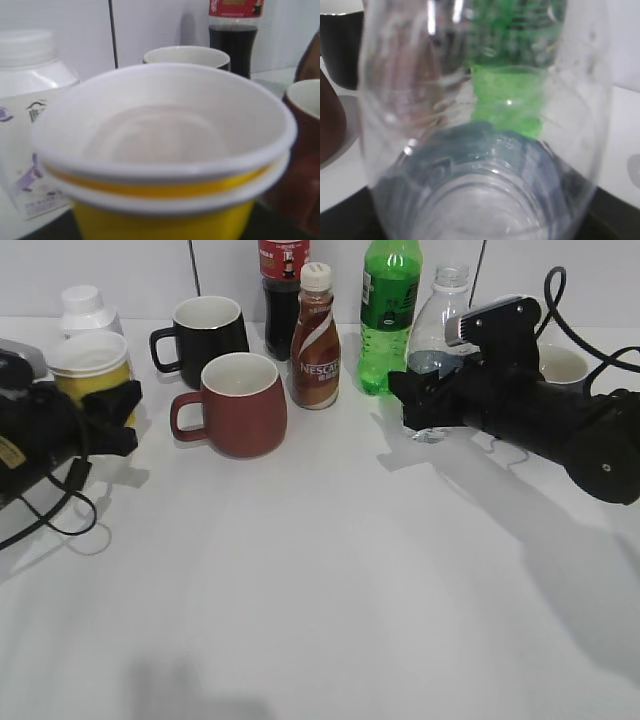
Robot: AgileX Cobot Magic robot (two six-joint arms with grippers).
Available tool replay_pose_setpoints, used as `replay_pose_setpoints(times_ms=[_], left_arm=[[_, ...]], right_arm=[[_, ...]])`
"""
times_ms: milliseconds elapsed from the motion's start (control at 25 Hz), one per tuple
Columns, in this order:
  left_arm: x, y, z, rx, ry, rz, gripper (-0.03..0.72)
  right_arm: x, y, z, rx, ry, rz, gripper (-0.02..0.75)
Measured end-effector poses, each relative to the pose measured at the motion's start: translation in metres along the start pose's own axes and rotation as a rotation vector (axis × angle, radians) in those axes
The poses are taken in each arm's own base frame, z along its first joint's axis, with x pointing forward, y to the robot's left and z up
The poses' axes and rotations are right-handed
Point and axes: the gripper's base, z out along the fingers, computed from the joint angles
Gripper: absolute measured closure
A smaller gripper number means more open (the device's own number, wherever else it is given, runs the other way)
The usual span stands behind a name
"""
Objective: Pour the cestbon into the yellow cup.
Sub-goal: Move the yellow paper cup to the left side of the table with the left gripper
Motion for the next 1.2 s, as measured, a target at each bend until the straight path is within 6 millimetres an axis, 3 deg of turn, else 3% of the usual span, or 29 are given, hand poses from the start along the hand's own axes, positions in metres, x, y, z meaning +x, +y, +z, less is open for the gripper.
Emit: replay_pose_setpoints(times_ms=[360,880,1200], left_arm=[[0.007,0.006,0.026,0.000,-0.029,0.014,0.364],[0.032,0.005,0.030,0.009,0.028,0.000,0.362],[0.034,0.005,0.030,0.011,0.016,0.000,0.307]], right_arm=[[0.000,0.000,0.000,0.000,-0.001,-0.001,0.266],[0.000,0.000,0.000,-0.001,-0.005,-0.002,0.266],[-0.001,0.000,0.000,-0.001,-0.008,-0.002,0.266]])
